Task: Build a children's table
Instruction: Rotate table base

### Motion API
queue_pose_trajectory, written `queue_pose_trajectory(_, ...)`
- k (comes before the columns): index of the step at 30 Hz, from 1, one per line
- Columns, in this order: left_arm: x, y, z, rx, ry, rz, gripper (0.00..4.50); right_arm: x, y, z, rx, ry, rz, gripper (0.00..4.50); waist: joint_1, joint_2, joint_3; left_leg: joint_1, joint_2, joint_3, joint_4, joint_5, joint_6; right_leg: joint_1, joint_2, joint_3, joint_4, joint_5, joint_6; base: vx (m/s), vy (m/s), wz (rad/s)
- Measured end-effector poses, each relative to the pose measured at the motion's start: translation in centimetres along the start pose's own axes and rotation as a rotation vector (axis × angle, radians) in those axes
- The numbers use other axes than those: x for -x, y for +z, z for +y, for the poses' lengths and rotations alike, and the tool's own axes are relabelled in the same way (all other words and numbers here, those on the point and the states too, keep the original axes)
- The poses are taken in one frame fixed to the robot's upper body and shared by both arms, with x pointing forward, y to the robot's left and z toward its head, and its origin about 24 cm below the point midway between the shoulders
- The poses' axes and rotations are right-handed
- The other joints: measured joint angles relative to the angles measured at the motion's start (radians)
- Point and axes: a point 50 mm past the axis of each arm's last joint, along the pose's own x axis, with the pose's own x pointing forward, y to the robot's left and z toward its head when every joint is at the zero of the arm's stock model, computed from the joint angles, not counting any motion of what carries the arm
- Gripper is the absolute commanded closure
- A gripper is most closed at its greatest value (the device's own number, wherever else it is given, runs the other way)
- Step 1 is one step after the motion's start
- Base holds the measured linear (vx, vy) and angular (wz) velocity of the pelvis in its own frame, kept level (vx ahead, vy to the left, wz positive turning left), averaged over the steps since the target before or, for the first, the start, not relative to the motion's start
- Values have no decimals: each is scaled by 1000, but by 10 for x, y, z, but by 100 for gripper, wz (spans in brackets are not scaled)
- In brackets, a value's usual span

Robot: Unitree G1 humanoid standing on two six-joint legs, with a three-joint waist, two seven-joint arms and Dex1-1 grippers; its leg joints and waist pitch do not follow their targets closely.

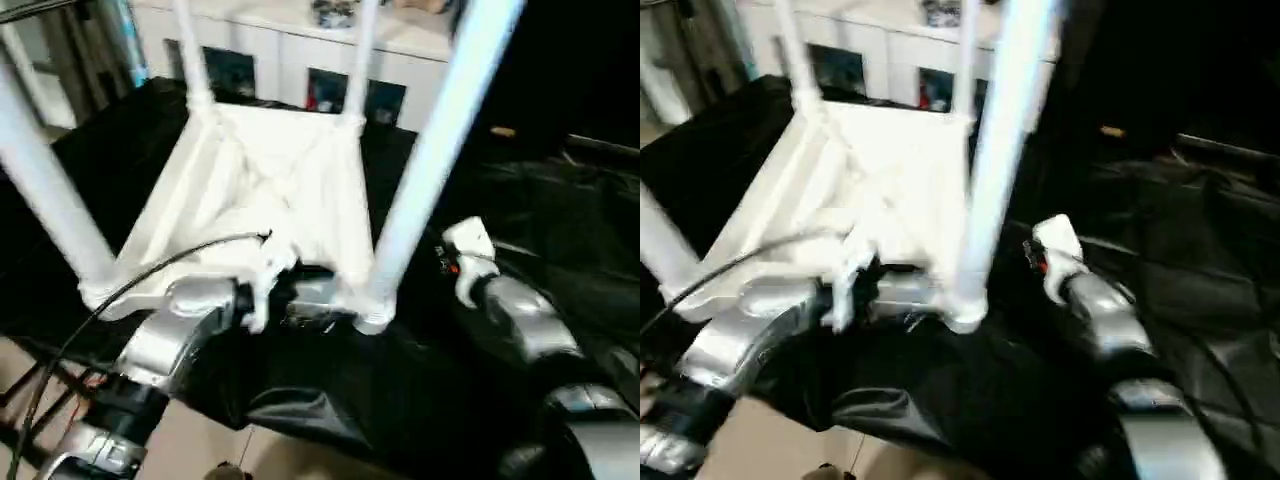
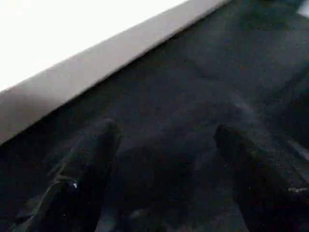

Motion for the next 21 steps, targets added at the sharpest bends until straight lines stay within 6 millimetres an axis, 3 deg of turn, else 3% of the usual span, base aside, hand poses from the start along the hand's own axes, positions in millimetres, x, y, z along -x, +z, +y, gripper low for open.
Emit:
queue_pose_trajectory(4, 2, -8, 11, -49, 30, 63, 84, 16, 0, 8, 77, 173, 19, 94, 6, 0, 0, 0, -2, 1, 0, -1, 2, 1, -3, 1, -1, 0, 0, 0, 0, 0)
queue_pose_trajectory(6, 5, -5, 21, -77, 48, 93, 89, 28, 1, 6, 95, 224, 36, 94, 8, 0, 0, 1, -2, 1, 0, -1, 2, 2, -3, 0, -1, 0, 1, 0, 0, 0)
queue_pose_trajectory(8, 8, 4, 30, -120, 56, 104, 127, 37, 4, 4, 112, 271, 48, 94, 5, 1, 0, 3, -2, 0, 0, -1, 2, 4, -3, 0, -1, 0, 1, 0, 0, 0)
queue_pose_trajectory(11, 1, 10, 33, -158, -15, 131, 143, 50, 5, 7, 121, 340, 68, 94, 1, 2, 0, 4, -2, -1, -1, -1, 2, 5, -3, 0, -1, 0, 1, 0, 0, 0)
queue_pose_trajectory(14, -2, 5, 32, -140, -80, 171, 172, 58, 5, 10, 123, 386, 95, 94, -3, 4, -1, 4, -2, -1, -1, -1, 2, 4, -3, 0, -1, 0, 1, 0, 0, 0)
queue_pose_trajectory(21, -7, 3, 35, -128, -195, 232, 228, 68, 13, 12, 121, 420, 116, 94, 0, 23, -1, 4, -2, -2, -1, -1, 2, 5, -3, -1, -1, 0, 0, 0, 0, 0)
